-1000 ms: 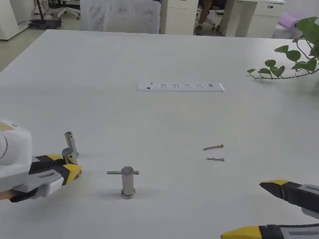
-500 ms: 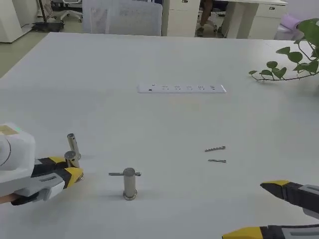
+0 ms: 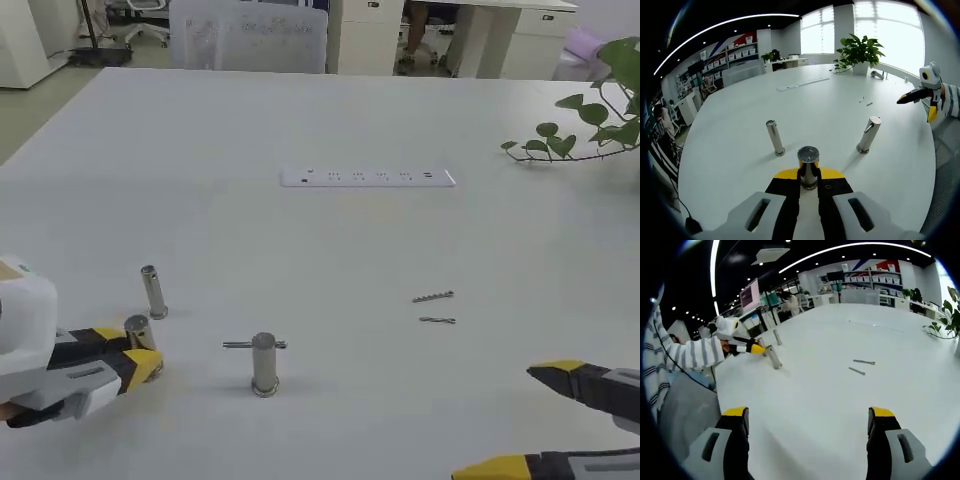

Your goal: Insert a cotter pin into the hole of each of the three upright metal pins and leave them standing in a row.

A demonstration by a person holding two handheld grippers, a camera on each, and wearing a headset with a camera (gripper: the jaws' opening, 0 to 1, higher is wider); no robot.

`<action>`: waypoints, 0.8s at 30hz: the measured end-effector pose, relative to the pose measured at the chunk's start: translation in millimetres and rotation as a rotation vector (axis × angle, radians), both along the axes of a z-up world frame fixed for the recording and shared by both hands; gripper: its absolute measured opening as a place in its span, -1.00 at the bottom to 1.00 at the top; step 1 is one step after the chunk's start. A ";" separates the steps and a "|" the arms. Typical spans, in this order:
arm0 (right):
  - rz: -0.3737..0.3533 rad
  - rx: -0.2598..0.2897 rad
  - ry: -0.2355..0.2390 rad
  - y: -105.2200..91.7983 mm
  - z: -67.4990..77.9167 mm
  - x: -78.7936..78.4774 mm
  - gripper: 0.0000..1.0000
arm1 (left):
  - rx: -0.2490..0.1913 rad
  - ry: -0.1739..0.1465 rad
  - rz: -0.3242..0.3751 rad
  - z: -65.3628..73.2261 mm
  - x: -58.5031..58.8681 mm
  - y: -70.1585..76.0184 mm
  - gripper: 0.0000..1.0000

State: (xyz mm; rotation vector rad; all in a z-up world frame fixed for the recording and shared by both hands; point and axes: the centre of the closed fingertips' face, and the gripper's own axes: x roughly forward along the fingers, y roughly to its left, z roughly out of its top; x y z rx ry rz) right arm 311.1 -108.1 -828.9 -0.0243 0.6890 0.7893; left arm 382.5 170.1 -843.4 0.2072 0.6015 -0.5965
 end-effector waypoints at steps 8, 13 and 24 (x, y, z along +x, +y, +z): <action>-0.004 -0.004 -0.003 -1.4 0.7 0.7 1.00 | -0.009 0.005 -0.038 5.6 -15.4 -8.6 -0.79; 0.000 -0.010 -0.002 -1.6 0.5 0.9 1.00 | -0.038 0.011 -0.064 10.2 -27.3 -20.6 -0.79; 0.007 -0.008 -0.004 -1.5 1.9 0.8 0.99 | -0.049 0.012 -0.099 15.8 -51.0 -49.3 -0.79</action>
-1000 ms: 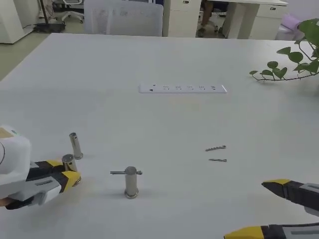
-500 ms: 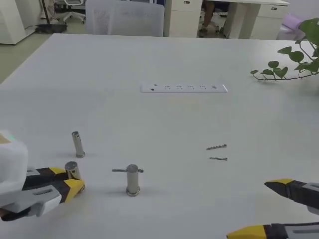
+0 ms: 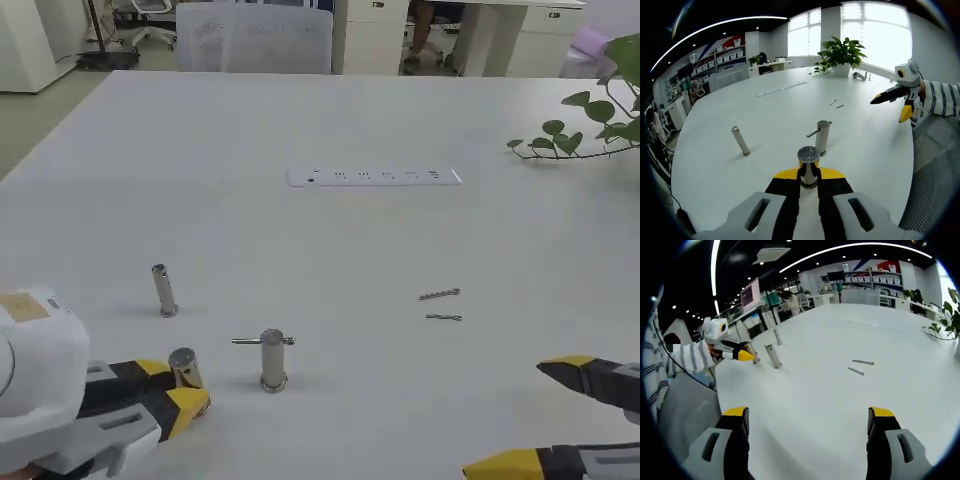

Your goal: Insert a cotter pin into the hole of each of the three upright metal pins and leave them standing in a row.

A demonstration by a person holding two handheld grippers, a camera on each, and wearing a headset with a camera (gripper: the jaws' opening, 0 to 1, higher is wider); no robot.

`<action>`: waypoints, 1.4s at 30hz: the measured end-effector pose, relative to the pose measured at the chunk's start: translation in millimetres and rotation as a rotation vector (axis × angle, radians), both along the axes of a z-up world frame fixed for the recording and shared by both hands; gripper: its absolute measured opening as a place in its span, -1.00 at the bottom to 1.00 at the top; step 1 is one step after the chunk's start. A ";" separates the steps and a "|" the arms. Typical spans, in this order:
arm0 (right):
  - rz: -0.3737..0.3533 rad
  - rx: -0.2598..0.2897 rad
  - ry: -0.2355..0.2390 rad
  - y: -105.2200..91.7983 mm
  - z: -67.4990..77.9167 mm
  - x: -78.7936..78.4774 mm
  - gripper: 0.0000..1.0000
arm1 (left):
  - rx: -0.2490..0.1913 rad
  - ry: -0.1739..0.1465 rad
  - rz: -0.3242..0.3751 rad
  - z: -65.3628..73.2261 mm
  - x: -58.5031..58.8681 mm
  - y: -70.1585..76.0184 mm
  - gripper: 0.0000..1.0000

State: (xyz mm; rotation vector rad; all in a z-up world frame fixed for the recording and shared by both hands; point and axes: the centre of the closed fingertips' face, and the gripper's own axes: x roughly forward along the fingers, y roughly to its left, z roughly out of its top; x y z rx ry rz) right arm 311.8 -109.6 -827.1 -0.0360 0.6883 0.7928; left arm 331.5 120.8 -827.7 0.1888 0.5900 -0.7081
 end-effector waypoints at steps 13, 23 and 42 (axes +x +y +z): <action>0.018 -0.008 -0.018 -0.9 4.0 8.7 0.98 | 0.026 0.011 0.054 -0.3 -3.5 -9.9 -0.79; 0.059 -0.023 -0.033 -1.5 6.0 17.9 0.94 | 0.022 0.016 0.122 1.1 -7.4 -21.2 -0.79; 0.081 -0.063 -0.047 -12.4 7.8 32.5 0.91 | 0.015 0.041 0.236 -8.9 -9.2 -35.3 -0.78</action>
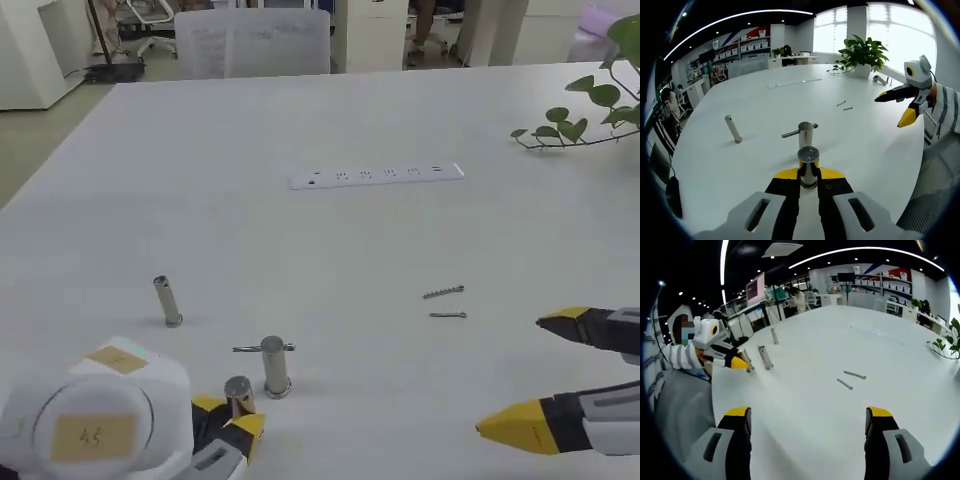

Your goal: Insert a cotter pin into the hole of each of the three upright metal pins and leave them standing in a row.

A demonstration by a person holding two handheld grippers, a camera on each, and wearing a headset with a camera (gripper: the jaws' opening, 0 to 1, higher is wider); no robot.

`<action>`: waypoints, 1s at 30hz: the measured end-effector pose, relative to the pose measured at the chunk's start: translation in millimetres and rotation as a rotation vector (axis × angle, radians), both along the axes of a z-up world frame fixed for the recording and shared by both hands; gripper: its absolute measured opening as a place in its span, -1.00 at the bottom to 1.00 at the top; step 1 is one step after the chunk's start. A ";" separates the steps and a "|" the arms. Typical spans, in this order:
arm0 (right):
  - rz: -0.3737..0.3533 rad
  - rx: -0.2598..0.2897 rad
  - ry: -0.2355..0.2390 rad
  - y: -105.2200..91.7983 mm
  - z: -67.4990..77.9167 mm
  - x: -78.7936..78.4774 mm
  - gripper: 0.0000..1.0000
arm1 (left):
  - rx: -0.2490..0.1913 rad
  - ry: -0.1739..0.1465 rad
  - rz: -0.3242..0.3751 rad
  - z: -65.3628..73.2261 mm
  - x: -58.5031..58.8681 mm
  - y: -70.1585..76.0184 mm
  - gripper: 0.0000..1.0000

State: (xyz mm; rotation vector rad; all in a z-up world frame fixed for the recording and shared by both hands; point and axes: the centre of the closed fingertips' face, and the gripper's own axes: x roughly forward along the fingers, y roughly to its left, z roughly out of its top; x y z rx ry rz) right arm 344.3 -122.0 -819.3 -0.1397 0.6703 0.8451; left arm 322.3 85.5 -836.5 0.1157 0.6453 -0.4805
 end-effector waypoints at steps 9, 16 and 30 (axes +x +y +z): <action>0.041 -0.028 0.012 2.2 -0.6 1.6 0.90 | 0.013 -0.014 0.010 -2.0 -0.6 -7.0 -0.79; 0.058 -0.026 0.007 7.3 0.9 3.2 0.88 | -0.005 -0.020 0.005 -3.3 -0.6 -15.6 -0.79; 0.075 -0.011 0.011 14.2 0.0 -0.4 0.86 | 0.018 -0.029 -0.036 -10.8 -0.9 -17.7 -0.78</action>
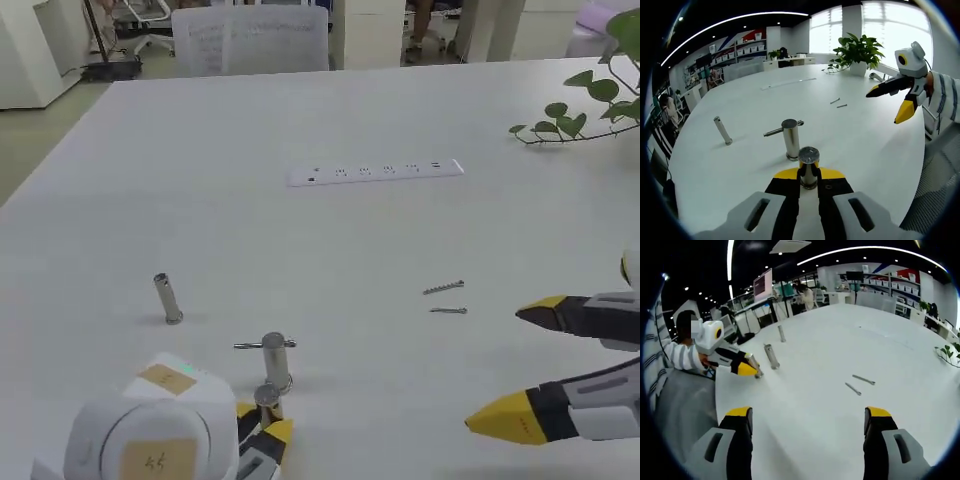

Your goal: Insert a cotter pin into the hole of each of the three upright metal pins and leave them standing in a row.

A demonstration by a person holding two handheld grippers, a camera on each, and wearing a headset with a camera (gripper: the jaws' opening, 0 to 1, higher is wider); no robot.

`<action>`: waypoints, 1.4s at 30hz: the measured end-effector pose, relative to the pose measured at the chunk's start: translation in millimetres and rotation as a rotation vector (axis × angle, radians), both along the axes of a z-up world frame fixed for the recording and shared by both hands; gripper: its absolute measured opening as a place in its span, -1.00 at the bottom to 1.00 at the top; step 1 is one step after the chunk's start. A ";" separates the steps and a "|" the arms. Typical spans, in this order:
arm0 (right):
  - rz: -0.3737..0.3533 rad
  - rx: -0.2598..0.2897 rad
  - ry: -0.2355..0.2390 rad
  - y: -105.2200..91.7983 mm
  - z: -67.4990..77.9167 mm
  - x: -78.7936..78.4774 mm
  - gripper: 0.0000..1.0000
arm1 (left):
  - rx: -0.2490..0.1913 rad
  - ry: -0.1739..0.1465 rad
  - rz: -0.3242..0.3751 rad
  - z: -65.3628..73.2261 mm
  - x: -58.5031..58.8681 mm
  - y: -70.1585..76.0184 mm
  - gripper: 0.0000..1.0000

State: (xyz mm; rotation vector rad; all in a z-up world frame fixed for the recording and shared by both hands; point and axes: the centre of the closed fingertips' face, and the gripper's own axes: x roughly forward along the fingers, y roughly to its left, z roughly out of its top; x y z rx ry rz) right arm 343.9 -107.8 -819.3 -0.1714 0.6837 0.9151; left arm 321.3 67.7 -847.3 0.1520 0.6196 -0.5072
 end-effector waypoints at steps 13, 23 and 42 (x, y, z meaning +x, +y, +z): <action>0.020 -0.009 -0.013 2.0 6.2 6.2 0.85 | -0.005 0.005 -0.015 1.1 -1.0 0.7 -0.77; 0.054 -0.035 -0.019 2.5 11.9 17.3 0.83 | 0.005 0.022 -0.057 0.9 -2.1 1.5 -0.62; 0.206 -0.189 -0.015 -0.3 9.5 49.0 0.67 | 0.038 0.103 -0.232 -13.0 -22.6 -12.5 -0.19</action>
